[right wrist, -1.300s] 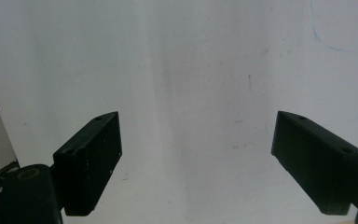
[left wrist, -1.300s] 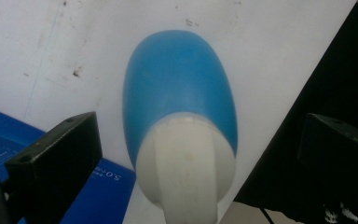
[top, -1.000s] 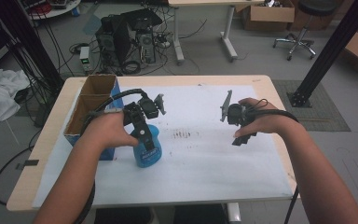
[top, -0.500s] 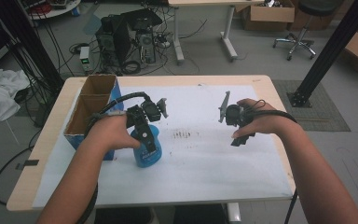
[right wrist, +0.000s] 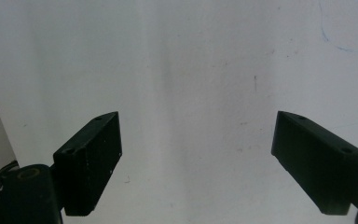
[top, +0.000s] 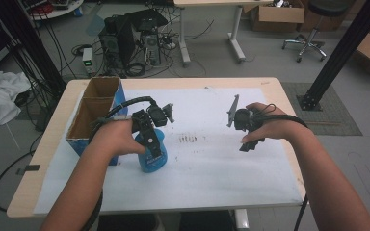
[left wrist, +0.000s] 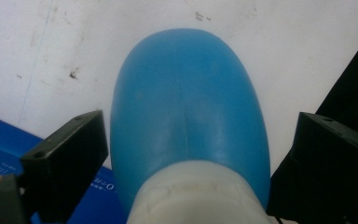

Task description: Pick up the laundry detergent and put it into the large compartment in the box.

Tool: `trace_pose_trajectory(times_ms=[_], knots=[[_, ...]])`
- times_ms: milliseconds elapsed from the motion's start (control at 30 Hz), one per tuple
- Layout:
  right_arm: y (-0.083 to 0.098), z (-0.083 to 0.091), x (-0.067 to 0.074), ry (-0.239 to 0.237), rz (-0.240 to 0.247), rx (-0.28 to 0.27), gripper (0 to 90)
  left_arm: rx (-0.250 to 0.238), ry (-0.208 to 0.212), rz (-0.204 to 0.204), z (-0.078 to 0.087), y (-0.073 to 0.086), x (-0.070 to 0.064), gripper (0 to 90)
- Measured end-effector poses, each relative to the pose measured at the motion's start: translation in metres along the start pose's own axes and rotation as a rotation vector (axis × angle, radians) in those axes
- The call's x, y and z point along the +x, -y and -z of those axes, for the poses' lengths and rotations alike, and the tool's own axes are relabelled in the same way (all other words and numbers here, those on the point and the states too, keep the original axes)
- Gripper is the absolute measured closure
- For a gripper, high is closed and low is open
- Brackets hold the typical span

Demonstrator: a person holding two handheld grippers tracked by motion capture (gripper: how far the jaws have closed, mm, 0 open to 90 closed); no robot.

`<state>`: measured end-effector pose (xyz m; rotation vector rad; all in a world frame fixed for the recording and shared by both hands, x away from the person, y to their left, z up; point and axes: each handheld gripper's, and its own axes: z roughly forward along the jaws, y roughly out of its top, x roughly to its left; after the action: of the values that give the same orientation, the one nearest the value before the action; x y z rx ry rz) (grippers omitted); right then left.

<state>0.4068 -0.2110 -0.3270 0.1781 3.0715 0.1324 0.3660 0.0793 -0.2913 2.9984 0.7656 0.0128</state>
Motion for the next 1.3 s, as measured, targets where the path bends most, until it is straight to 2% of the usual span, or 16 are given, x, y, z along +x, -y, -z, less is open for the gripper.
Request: trace_pose_trajectory(times_ms=[300, 367, 600, 867, 1067, 1300], knots=[[0.0022, 0.0011, -0.0006, 0.002, -0.003, -0.003, 16.2, 0.003, -0.015, 0.0, 0.0003, -0.0007, -0.0006, 11.3], [0.0024, 0.001, -0.0007, 0.004, -0.003, -0.002, 16.2, 0.003, -0.01, -0.003, -0.0004, -0.0005, -0.0001, 15.3], [0.0022, -0.001, 0.0005, 0.004, 0.0, -0.001, 16.2, 0.005, -0.006, 0.001, -0.0016, -0.0002, 0.0001, 16.6], [0.0027, 0.0001, 0.0005, 0.009, -0.001, 0.0, 16.2, 0.008, -0.022, 0.004, -0.0025, -0.0011, -0.0005, 23.2], [0.003, -0.0016, 0.0006, 0.007, -0.003, -0.001, 16.3, 0.003, -0.005, 0.012, -0.003, -0.0014, 0.001, 28.2], [0.003, -0.0007, 0.0005, 0.011, -0.003, 0.0, 16.3, 0.009, -0.02, 0.009, -0.0034, -0.0015, 0.0012, 32.1]])
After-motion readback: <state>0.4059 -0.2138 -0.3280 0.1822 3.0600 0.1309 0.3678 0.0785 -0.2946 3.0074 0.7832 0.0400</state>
